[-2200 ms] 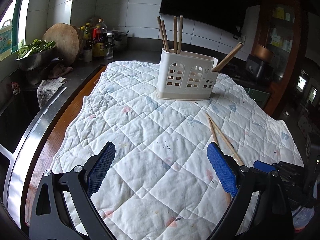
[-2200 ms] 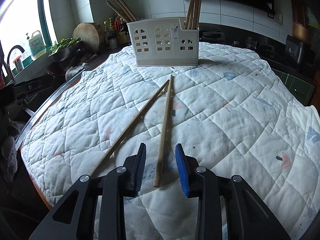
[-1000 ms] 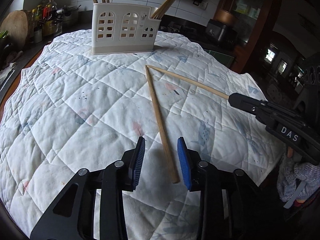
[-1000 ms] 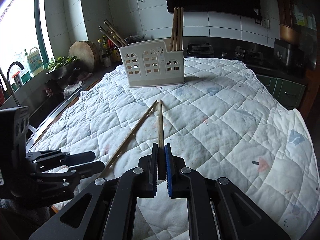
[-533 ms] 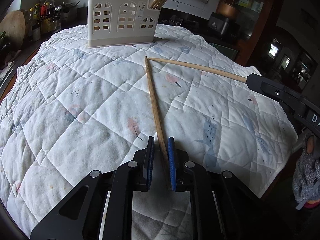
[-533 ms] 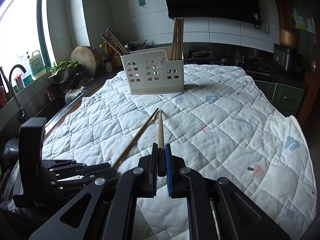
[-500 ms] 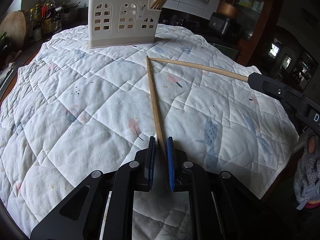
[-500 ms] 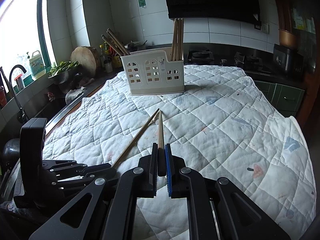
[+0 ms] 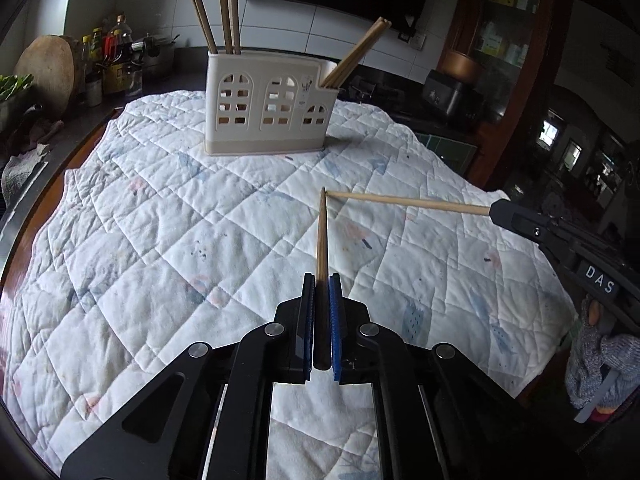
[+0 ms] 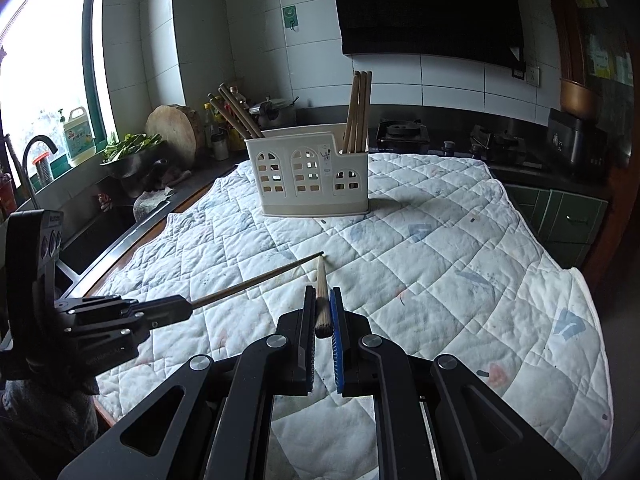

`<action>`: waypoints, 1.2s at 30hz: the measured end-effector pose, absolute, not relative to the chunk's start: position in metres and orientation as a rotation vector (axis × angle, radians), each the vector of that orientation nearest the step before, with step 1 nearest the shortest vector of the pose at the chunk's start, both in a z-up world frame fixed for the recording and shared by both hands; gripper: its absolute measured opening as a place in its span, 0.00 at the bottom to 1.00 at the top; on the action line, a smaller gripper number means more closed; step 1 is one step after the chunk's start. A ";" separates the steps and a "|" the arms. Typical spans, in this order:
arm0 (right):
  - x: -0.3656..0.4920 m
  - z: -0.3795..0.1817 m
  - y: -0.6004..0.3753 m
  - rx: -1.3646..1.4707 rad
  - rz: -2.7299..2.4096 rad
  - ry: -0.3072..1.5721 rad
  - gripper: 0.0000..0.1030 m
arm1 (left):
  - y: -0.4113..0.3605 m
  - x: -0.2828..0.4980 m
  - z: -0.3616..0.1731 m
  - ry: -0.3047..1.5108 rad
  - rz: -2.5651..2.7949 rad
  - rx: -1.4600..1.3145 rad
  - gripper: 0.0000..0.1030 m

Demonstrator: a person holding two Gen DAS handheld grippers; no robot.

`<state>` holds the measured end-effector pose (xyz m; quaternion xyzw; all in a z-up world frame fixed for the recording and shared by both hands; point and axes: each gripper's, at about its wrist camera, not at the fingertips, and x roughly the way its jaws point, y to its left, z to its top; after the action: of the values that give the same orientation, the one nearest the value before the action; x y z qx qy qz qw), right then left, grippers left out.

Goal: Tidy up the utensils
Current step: 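Lift both held chopsticks upright and carry them over the white holder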

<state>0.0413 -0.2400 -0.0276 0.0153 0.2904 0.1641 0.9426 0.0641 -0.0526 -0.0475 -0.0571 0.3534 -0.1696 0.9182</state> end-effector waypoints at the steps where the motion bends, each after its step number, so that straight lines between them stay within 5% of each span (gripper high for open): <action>1: 0.043 -0.025 -0.240 0.032 0.337 0.589 0.07 | -0.051 0.066 -0.042 0.715 -0.349 -0.120 0.06; 36: 0.150 0.122 -0.214 -0.120 0.390 0.459 0.07 | -0.028 0.171 0.114 0.509 -0.349 -0.026 0.05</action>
<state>0.1498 -0.2143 0.1225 -0.0588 0.2261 0.1917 0.9532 0.1712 -0.0283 0.1139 -0.0126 0.2505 -0.1716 0.9527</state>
